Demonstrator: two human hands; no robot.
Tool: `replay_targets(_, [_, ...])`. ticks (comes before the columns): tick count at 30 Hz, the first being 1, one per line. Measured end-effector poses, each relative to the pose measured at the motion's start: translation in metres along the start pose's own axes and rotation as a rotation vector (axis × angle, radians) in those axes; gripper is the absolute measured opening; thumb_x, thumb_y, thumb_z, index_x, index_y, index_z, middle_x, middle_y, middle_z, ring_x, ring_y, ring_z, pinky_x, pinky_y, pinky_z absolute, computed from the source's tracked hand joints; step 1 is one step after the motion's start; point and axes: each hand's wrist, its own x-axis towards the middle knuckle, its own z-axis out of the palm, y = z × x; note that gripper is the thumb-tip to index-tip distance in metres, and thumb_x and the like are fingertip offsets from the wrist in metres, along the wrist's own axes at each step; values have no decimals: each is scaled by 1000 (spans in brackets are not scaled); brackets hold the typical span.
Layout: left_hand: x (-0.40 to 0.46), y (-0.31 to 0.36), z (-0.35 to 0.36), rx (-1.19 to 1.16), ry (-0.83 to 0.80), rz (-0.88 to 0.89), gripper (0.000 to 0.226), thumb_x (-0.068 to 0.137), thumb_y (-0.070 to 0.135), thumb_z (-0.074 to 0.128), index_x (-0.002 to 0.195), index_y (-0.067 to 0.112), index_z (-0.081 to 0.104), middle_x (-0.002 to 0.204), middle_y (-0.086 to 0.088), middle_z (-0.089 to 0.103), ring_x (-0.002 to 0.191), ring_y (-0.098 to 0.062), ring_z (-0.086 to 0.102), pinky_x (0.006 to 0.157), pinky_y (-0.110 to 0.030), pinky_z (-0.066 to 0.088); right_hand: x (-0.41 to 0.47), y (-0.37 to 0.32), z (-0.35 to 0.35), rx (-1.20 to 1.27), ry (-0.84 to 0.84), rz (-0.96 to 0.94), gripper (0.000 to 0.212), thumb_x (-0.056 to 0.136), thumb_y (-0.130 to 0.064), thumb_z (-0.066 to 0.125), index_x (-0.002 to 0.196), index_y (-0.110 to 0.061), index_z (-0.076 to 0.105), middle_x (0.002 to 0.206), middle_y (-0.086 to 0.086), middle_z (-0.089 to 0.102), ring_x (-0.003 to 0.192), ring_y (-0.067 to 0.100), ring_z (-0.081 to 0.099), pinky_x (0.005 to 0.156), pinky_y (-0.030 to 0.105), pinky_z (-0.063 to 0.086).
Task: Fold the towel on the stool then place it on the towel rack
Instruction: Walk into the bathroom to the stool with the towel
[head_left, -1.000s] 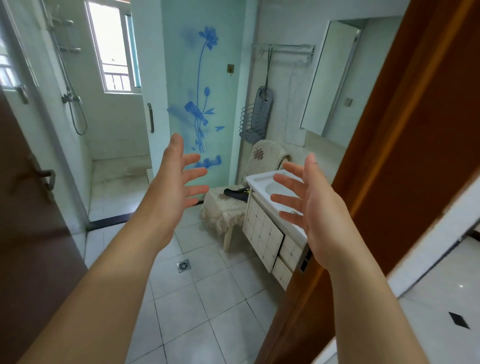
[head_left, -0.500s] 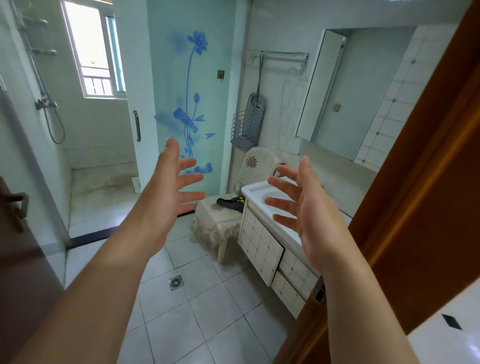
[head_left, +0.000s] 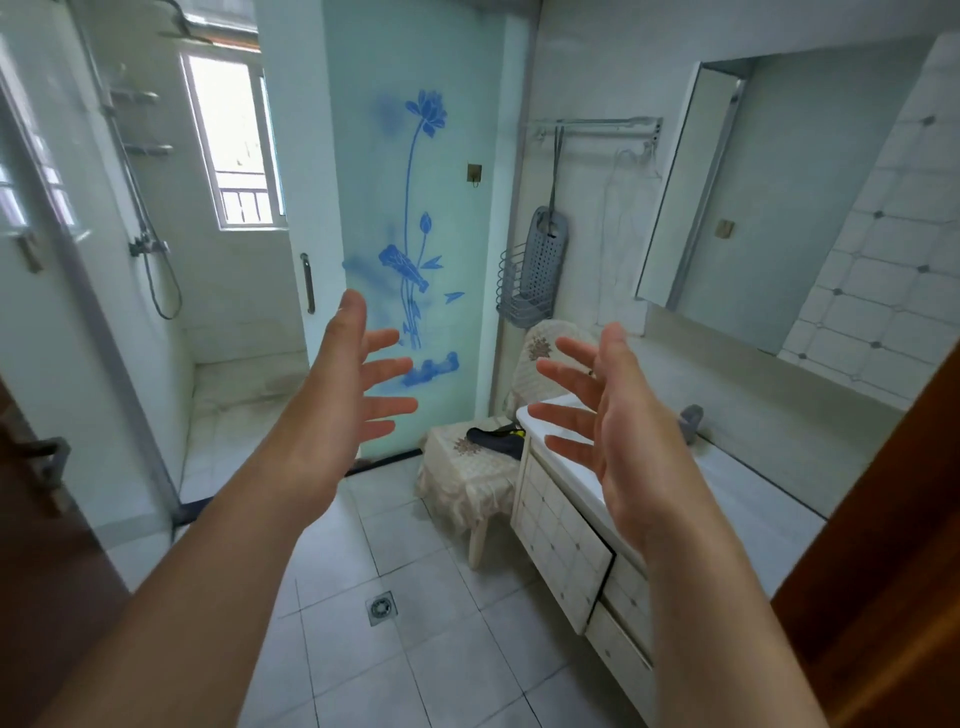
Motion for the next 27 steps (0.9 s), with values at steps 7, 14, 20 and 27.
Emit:
replay_targets(7, [60, 12, 21, -11, 69, 17, 67, 90, 76, 22, 125, 32, 60, 122, 3, 68, 94, -24, 74, 97, -46, 49, 69, -1, -3, 26, -39, -38, 61, 90, -79, 31, 128, -42, 63, 121, -18, 72, 97, 10, 74, 97, 48, 54])
replay_targets(14, [95, 4, 13, -25, 135, 44, 77, 81, 81, 26, 127, 30, 61, 120, 3, 70, 91, -20, 75, 88, -42, 51, 121, 9, 13, 27, -82, -14, 55, 92, -76, 33, 120, -43, 66, 115, -18, 74, 98, 12, 74, 99, 49, 52])
replay_targets(20, [120, -2, -1, -24, 121, 46, 83, 72, 82, 29, 128, 31, 60, 119, 4, 70, 91, -19, 75, 89, -42, 51, 146, 13, 31, 11, -107, -12, 55, 94, -75, 32, 121, -42, 66, 117, -17, 74, 100, 13, 74, 99, 49, 51])
replay_targets(27, [166, -9, -16, -25, 54, 55, 76, 80, 82, 26, 126, 32, 61, 120, 3, 70, 89, -20, 76, 91, -43, 51, 172, 19, 54, -1, -38, -38, 56, 93, -76, 32, 123, -42, 65, 117, -17, 74, 98, 11, 74, 99, 49, 52])
